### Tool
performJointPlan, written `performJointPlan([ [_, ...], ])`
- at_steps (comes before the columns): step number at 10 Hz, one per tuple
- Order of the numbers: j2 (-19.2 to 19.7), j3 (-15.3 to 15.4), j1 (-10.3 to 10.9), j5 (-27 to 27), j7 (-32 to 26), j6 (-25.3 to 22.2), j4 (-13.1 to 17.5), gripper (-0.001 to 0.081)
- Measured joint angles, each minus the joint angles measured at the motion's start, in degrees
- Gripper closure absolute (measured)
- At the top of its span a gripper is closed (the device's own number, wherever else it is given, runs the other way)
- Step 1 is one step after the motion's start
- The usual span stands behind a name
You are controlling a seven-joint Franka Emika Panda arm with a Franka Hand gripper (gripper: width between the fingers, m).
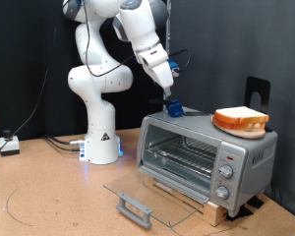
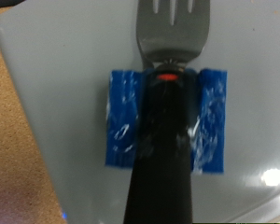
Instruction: Make a piece of toast with the oven
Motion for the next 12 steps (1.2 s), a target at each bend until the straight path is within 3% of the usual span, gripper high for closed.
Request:
performJointPlan([
  [7,3.8,7.2,2.0,2.5,-2.3,6.4,-2.4,-0.0001],
  [12,7.7,10.1,2.2,5.5,-2.3,9.7,-2.5,-0.0001],
])
